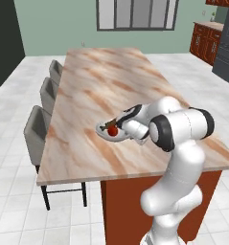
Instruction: The microwave is finished heating the fish and tomato. Take the bowl containing the food and place it on the dining counter.
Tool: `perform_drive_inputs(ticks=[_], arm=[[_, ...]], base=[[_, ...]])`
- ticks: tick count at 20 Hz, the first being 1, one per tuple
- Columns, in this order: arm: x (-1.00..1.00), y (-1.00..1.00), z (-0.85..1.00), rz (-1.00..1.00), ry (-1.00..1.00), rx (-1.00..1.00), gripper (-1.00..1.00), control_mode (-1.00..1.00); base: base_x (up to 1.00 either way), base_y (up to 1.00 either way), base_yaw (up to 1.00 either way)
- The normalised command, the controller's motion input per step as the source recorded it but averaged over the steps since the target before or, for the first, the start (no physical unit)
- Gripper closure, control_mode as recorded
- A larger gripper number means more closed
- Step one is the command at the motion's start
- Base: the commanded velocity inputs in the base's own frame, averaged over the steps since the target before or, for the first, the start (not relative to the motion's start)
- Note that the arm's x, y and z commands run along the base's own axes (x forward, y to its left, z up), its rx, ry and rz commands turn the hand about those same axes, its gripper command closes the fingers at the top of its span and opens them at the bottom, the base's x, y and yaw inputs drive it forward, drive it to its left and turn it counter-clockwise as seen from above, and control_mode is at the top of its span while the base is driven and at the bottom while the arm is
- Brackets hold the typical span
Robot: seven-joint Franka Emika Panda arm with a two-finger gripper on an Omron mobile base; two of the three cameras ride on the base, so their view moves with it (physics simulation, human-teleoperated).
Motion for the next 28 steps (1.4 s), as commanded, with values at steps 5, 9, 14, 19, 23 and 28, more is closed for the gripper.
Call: perform_drive_inputs(ticks=[5,9,14,19,23,28], arm=[[0.59,0.01,-0.22,-0.01,-0.01,-0.03,-1.0,-1.0],[-0.16,0.01,0.31,-0.04,0.05,0.01,-1.0,-1.0],[-0.8,0.0,0.98,-0.07,0.0,0.02,-1.0,-1.0],[-0.99,0.0,1.0,-0.05,-0.06,0.0,-1.0,-1.0],[-1.0,0.0,1.0,-0.04,-0.13,0.0,-1.0,-1.0],[-1.0,0.0,1.0,-0.01,-0.17,0.0,-1.0,-1.0]], base=[[0.0,0.0,0.0],[0.0,0.0,0.0],[0.0,0.0,0.0],[0.0,0.0,0.0],[0.0,0.0,0.0],[0.0,0.0,0.0]])
